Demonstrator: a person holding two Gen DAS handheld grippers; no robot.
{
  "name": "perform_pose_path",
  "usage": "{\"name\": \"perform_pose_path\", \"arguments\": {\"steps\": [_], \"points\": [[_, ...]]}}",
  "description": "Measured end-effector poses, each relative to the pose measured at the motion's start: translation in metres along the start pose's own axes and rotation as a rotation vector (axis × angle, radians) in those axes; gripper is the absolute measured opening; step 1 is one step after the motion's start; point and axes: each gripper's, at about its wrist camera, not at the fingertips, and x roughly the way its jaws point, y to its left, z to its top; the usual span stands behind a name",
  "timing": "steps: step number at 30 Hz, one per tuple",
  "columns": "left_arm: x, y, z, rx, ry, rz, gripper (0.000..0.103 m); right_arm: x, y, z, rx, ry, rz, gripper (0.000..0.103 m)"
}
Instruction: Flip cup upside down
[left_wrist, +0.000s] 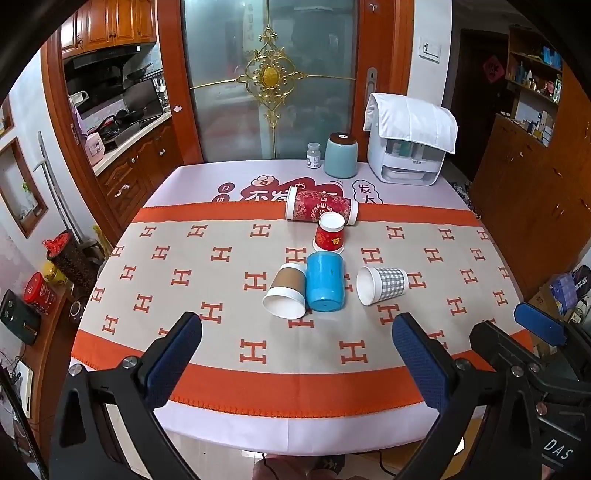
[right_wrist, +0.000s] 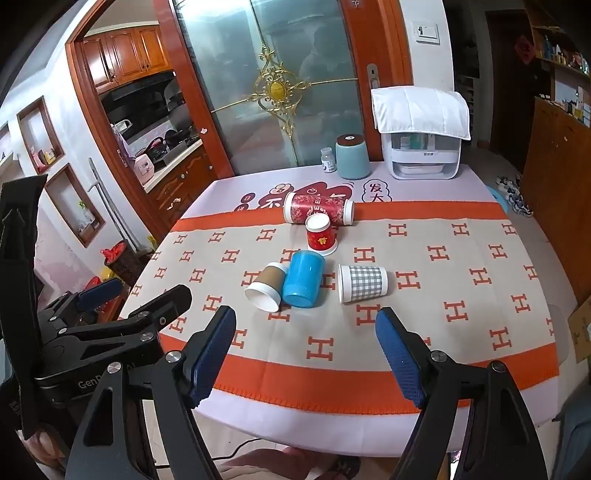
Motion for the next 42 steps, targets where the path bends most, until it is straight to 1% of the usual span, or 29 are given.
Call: {"name": "perform_pose_path", "arguments": {"steps": [18,23,29,34,35,36,41,42], "points": [[0.002,0.0,0.001,0.001,0.007,-0.001,0.102,0.0,-0.001,0.0,-0.002,0.0,0.001,0.079],[0.01,0.005,0.004,0.004,0.017,-0.002,0.102,0.003,-0.002,0.001,-0.001,0.002,0.001,0.079],[0.011,0.005,0.004,0.005,0.02,-0.002,0.102,0.008,-0.004,0.002,-0.007,0.003,-0.006,0.079],[0.015,0.006,0.003,0.008,0.026,-0.003,0.102,0.005,-0.008,0.01,-0.006,0.009,-0.007,0.079],[0.015,0.007,0.003,0.009,0.028,-0.004,0.102,0.021,-0.006,0.006,-0.006,0.01,-0.007,0.079],[0.017,0.008,0.003,0.01,0.03,-0.004,0.102,0.022,-0.007,0.005,-0.005,0.011,-0.008,0.079],[0.026,0.011,0.006,0.015,0.048,-0.008,0.102,0.012,-0.006,0.007,-0.006,0.018,-0.012,0.079],[0.027,0.011,0.008,0.016,0.053,-0.009,0.102,0.016,-0.004,0.006,-0.003,0.016,-0.009,0.079]]}}
